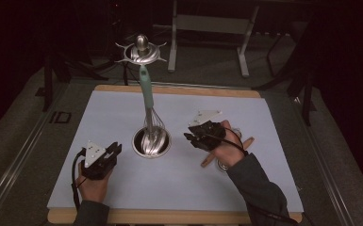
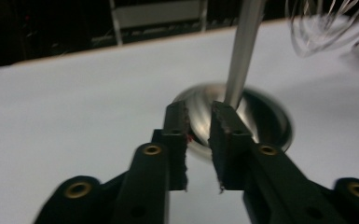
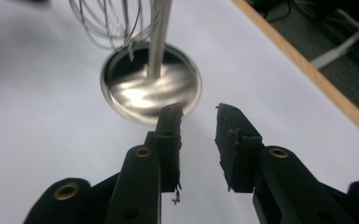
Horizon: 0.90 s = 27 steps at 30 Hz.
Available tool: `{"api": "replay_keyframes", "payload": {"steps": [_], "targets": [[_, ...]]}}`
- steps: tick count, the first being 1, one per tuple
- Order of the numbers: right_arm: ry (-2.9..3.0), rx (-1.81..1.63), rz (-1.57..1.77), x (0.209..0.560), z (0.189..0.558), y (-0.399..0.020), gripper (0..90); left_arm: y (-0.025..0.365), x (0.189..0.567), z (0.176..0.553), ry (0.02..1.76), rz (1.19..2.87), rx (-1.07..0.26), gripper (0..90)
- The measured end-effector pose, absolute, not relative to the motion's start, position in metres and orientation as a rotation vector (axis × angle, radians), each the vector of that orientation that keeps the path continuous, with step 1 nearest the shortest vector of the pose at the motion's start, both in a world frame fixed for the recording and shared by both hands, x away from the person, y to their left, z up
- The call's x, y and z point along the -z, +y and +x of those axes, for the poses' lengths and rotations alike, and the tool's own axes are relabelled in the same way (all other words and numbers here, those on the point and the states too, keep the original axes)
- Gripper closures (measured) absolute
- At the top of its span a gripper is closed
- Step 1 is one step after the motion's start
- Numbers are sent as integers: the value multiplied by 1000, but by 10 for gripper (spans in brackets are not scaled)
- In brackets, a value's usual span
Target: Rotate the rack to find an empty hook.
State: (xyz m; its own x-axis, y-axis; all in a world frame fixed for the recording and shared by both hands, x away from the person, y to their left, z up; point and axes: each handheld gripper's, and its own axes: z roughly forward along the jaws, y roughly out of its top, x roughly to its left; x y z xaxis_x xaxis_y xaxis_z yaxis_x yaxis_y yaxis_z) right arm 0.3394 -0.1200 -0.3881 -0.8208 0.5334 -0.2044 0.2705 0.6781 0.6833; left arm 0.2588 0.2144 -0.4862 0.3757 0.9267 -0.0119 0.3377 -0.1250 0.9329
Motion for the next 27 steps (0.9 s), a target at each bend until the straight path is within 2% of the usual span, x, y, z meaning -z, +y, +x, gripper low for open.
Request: {"api": "replay_keyframes", "payload": {"steps": [6,19,27], "targets": [[2514,-902,668,408,335,-131,678,213,461,261,1093,1609,-747,897],[2496,-838,809,458,314,-159,623,209,391,273,982,1432,-749,900],[2477,-856,886,475,309,-171,594,207,345,281,901,1355,-814,900]]}}
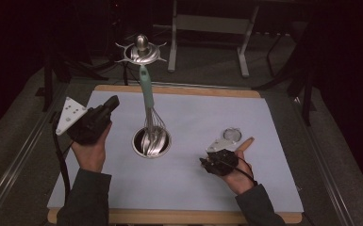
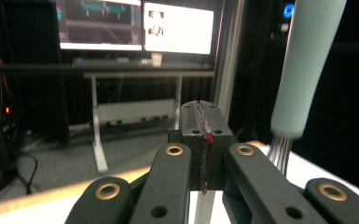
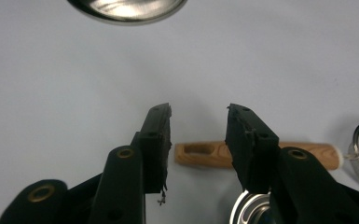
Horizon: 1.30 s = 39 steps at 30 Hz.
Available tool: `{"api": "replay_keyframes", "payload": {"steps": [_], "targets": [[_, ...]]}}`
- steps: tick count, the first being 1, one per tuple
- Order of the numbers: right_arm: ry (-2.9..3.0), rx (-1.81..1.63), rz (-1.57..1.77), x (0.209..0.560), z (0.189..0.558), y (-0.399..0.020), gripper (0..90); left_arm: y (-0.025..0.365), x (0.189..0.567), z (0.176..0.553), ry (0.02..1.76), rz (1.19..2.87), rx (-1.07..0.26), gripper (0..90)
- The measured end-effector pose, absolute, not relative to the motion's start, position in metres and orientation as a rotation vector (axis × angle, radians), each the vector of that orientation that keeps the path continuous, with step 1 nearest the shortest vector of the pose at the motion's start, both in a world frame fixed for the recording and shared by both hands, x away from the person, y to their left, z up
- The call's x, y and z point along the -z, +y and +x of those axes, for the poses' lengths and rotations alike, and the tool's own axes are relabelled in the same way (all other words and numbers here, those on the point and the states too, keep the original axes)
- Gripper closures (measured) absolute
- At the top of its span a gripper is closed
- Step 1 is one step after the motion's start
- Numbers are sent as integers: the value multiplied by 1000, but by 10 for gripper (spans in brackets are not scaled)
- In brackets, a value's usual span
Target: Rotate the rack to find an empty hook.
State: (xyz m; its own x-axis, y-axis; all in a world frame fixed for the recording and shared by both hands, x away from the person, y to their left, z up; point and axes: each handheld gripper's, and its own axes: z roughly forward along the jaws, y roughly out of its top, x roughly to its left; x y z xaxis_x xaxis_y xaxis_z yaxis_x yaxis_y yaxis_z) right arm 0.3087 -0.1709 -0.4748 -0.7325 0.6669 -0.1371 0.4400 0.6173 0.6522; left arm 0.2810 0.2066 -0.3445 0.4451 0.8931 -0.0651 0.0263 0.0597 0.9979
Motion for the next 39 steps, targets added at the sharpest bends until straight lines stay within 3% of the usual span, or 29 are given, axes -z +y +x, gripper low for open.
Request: {"api": "replay_keyframes", "payload": {"steps": [16,39], "targets": [[2466,-888,907,471,300,-182,575,184,287,290,749,1264,-888,900],[2432,-915,930,464,301,-197,569,188,280,307,775,1274,-942,900]]}}
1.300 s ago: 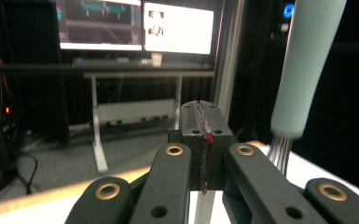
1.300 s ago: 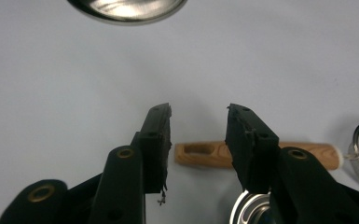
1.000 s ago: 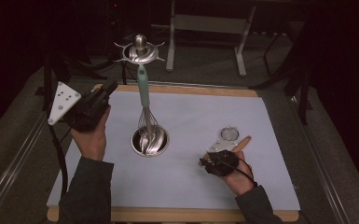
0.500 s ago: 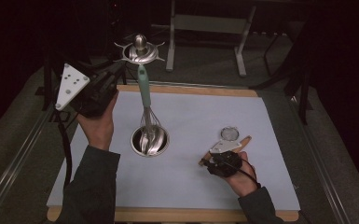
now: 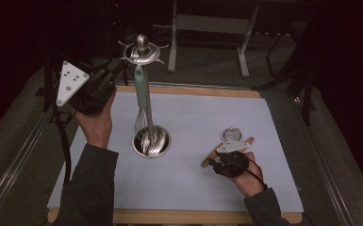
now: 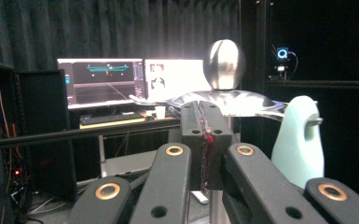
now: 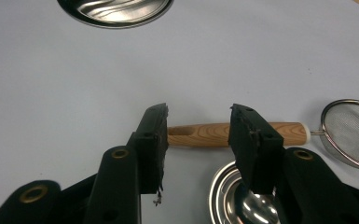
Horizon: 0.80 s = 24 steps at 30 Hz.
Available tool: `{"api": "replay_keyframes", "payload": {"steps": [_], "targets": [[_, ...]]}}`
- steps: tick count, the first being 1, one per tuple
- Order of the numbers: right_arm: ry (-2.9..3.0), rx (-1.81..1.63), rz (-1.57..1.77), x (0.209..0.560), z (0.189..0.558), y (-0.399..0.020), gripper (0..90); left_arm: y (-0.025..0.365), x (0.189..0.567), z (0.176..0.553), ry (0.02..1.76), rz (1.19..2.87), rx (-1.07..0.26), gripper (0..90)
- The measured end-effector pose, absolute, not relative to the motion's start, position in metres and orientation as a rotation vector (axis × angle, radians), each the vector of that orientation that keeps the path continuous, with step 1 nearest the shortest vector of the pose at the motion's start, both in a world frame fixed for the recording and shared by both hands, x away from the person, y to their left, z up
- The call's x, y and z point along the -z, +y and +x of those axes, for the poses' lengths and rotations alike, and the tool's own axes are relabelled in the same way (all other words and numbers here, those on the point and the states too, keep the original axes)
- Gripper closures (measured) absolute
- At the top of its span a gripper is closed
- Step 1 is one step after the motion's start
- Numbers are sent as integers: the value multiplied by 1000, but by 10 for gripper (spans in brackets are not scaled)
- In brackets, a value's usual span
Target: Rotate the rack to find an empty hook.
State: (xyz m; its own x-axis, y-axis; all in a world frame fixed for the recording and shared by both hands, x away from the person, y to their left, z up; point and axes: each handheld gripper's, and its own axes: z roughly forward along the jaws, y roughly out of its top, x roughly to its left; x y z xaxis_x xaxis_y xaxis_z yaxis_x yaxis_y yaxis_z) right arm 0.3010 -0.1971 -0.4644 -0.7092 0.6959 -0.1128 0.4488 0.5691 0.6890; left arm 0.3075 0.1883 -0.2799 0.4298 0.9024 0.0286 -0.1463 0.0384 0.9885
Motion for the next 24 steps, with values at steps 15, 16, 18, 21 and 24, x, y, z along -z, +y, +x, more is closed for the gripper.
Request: {"api": "replay_keyframes", "payload": {"steps": [15,16,18,21,24], "targets": [[2412,-924,960,463,303,-206,564,195,273,322,805,1300,-957,900],[2411,-925,965,463,303,-206,563,195,273,322,807,1303,-962,900],[2409,-925,964,463,303,-206,562,195,271,324,809,1315,-978,900],[2403,-928,973,463,303,-208,561,197,269,326,816,1322,-987,900],[2402,-928,977,463,304,-209,561,198,268,330,820,1331,-985,900]]}}
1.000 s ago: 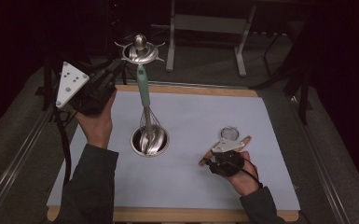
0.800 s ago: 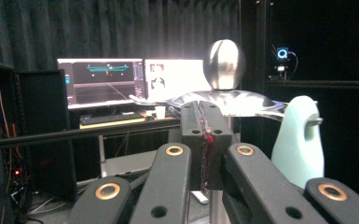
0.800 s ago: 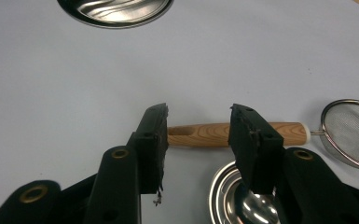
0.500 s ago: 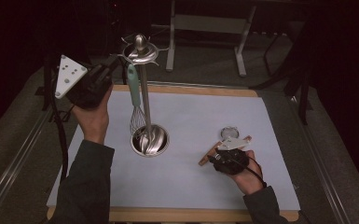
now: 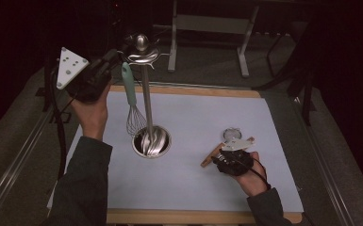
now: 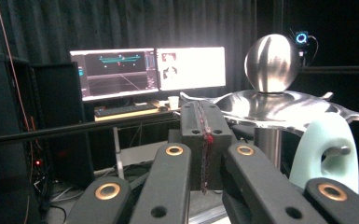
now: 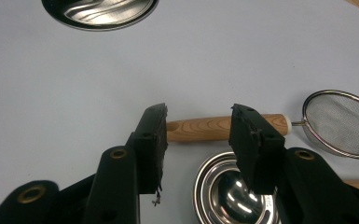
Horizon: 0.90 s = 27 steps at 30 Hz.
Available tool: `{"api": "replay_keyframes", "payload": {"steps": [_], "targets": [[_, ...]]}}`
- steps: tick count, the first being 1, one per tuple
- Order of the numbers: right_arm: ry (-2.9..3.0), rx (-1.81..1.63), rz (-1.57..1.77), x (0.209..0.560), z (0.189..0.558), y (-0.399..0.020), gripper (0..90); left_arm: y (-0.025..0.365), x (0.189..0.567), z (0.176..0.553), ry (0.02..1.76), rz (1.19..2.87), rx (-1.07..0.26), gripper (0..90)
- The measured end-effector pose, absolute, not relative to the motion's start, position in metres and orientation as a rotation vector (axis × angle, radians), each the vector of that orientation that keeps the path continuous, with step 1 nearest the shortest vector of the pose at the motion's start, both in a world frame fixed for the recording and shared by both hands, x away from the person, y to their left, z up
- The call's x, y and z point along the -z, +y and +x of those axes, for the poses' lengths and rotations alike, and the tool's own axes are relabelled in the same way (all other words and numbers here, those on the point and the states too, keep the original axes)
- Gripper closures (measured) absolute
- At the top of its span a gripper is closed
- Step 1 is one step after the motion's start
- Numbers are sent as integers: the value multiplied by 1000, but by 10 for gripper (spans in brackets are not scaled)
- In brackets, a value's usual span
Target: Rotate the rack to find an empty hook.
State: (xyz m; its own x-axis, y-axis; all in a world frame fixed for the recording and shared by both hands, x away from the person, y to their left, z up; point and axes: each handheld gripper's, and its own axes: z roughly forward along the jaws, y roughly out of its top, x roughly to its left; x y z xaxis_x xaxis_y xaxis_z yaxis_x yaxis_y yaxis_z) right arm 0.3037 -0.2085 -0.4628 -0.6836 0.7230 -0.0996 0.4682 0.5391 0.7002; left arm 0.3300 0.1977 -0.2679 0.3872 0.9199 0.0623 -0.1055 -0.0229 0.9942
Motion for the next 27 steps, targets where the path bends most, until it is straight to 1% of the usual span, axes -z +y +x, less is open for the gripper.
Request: {"api": "replay_keyframes", "payload": {"steps": [11,21,23,27], "targets": [[2401,-918,973,463,303,-207,559,196,266,338,839,1337,-982,900],[2394,-926,980,462,304,-210,539,205,271,330,817,1362,-944,900],[2394,-926,981,462,304,-210,536,209,273,328,817,1360,-911,885],[2395,-926,987,463,304,-210,528,216,280,322,829,1387,-898,873]]}}
